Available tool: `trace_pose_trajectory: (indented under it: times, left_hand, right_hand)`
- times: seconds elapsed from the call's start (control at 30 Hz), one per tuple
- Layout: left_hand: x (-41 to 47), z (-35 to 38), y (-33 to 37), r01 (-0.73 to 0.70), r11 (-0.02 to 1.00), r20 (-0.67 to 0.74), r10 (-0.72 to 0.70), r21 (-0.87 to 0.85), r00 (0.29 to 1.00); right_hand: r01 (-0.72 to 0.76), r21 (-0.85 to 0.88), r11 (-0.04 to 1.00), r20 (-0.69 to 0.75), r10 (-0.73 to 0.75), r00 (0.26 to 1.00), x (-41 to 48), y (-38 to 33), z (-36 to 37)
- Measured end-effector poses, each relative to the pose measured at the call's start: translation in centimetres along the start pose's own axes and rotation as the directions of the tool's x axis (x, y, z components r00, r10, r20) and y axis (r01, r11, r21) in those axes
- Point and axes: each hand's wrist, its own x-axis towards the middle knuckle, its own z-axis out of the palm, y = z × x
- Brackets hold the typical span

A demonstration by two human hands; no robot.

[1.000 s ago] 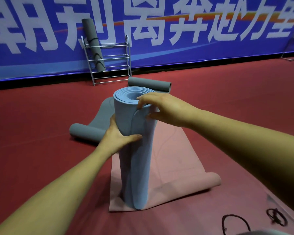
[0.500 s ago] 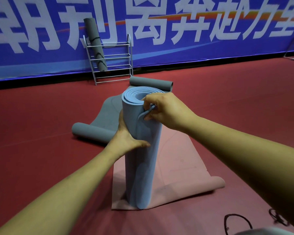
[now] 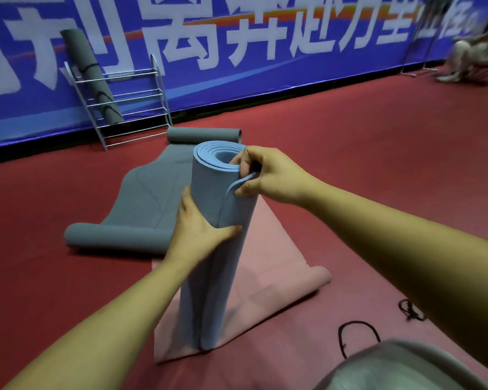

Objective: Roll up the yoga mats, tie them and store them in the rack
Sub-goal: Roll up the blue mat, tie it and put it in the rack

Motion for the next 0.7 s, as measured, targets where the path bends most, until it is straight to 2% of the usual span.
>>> trace_pose_trajectory:
  times: [0.07,0.2,0.27,0.3,0.4,0.47,0.53,0.63,0.7]
  left_hand:
    - [0.5,2.4,1.4,-0.022,0.998,0.009,0.021,0.053,1.000]
    - [1.6,7.5,3.8,-0.077,0.979,0.027,0.073,0.187,0.997]
    - [2.2,10.0,4.6,-0.102,0.965,0.037,0.096,0.242,0.995]
    - [2.3,11.3,5.0,-0.114,0.956,0.044,0.106,0.269,0.993]
    - [2.2,15.4,6.2,-0.148,0.922,0.068,0.133,0.358,0.989]
    - [1.9,18.2,6.6,-0.199,0.895,0.103,0.172,0.399,0.980]
    - [1.6,20.9,6.7,-0.252,0.871,0.151,0.207,0.421,0.967]
    - [1.0,24.3,6.6,-0.312,0.844,0.227,0.232,0.437,0.946]
    - [0.6,26.1,6.5,-0.351,0.824,0.278,0.246,0.444,0.928]
  right_hand:
    - [-0.091,0.052,0.994,-0.029,0.093,0.995,-0.6,2.1,-2.2]
    - [-0.279,-0.024,0.960,-0.201,0.268,0.942,-2.9,7.5,-6.2]
    - [-0.386,0.068,0.920,-0.300,0.388,0.871,-5.0,10.9,-7.1]
    - [-0.435,0.158,0.887,-0.305,0.462,0.832,-6.1,13.0,-7.3]
    - [-0.551,0.415,0.724,-0.215,0.666,0.714,-10.0,20.3,-7.3]
    - [-0.620,0.481,0.620,-0.178,0.761,0.624,-12.9,25.3,-6.7]
    - [-0.732,0.415,0.540,-0.140,0.833,0.536,-16.1,29.6,-5.6]
    - [-0.887,0.145,0.438,-0.092,0.899,0.428,-21.0,35.4,-2.9]
    - [-0.931,-0.039,0.363,-0.054,0.929,0.365,-24.0,38.0,-0.5]
